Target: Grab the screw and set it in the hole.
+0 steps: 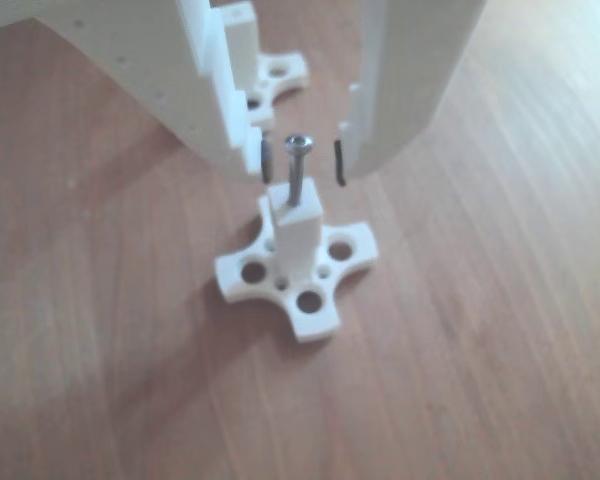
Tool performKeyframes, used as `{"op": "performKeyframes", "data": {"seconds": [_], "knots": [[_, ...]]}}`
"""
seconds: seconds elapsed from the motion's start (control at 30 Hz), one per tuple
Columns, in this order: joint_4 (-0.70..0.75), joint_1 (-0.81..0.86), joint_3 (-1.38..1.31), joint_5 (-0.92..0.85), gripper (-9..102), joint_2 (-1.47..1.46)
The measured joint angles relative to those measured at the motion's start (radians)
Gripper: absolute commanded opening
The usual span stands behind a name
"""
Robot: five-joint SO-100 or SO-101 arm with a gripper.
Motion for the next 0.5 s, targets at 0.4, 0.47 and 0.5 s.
{"op": "performKeyframes", "data": {"seconds": [0.4,0.47,0.5], "knots": [[-0.025,0.000,0.000,0.000,6,-0.031],[-0.025,0.000,0.000,0.000,6,-0.031],[-0.025,0.000,0.000,0.000,6,-0.031]]}}
